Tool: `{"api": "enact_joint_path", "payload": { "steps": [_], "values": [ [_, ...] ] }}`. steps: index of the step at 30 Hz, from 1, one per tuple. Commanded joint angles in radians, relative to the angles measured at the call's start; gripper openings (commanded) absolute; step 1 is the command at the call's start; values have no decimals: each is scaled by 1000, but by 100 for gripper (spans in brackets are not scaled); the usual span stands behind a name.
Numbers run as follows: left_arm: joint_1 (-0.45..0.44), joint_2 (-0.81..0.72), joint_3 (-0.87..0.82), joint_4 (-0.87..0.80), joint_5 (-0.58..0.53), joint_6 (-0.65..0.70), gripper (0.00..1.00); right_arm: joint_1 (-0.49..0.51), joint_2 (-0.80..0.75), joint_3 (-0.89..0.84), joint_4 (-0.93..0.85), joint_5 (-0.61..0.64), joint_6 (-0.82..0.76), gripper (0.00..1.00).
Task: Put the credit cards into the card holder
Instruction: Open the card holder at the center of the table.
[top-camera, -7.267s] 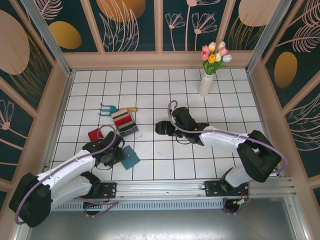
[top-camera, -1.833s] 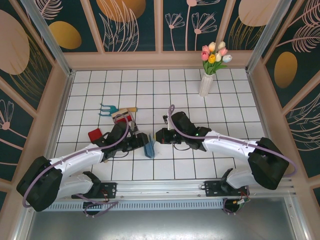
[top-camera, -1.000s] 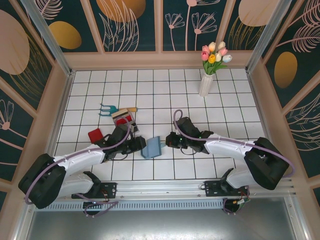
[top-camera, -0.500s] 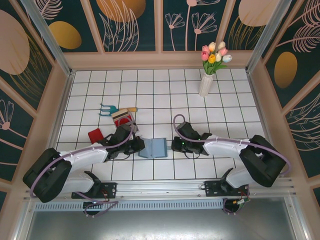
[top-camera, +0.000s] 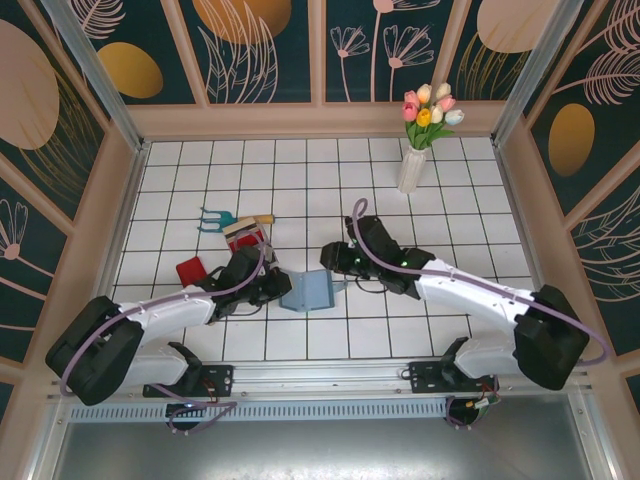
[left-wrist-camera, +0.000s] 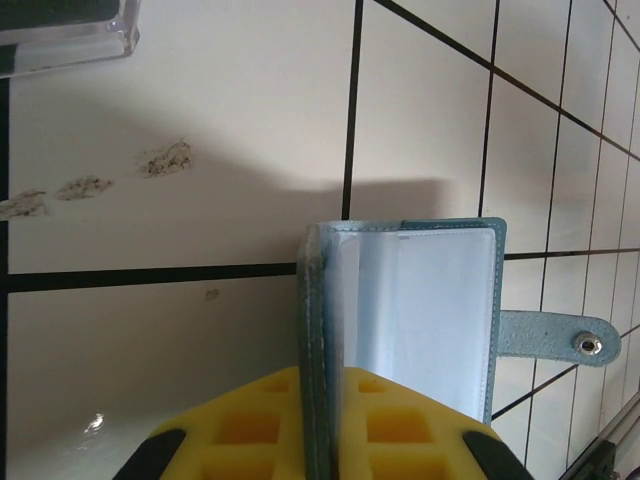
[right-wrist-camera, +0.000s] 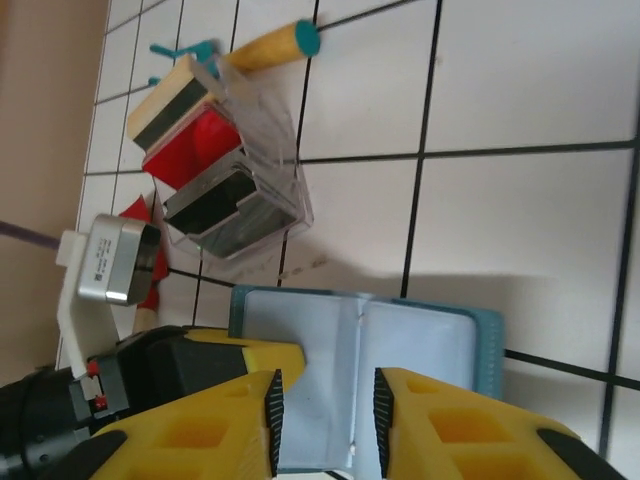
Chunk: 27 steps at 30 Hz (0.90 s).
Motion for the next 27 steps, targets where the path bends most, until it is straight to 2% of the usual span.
{"api": "enact_joint_path", "payload": {
  "steps": [1,7,10,14,18,19,20,23,25,27],
  "values": [
    [-10,19,0,67,19,-27,0,31,69,22,59,-32,46,33],
    [-22,68,-2,120,28,-43,0,28,213,-10,217,-171,97,31],
    [-26,87,-3,127,25,-46,0,24,254,-13,209,-134,112,32],
    [-27,102,-6,127,14,-44,1,20,338,-14,224,-179,100,32],
    [-28,88,-1,71,-15,-26,8,35,395,-8,194,-159,54,41],
    [-28,80,-4,63,-23,-25,10,39,407,-3,177,-141,46,41],
    [-27,69,-8,46,-35,-25,17,47,418,7,135,-102,39,42],
    [-28,26,-11,-28,-77,-18,28,88,460,53,5,20,3,50],
    [-28,-23,-5,-111,-137,-20,42,124,494,87,-75,98,-14,55],
    [-28,-106,-2,-219,-228,-38,45,158,534,121,-140,167,-25,62]
  ]
}}
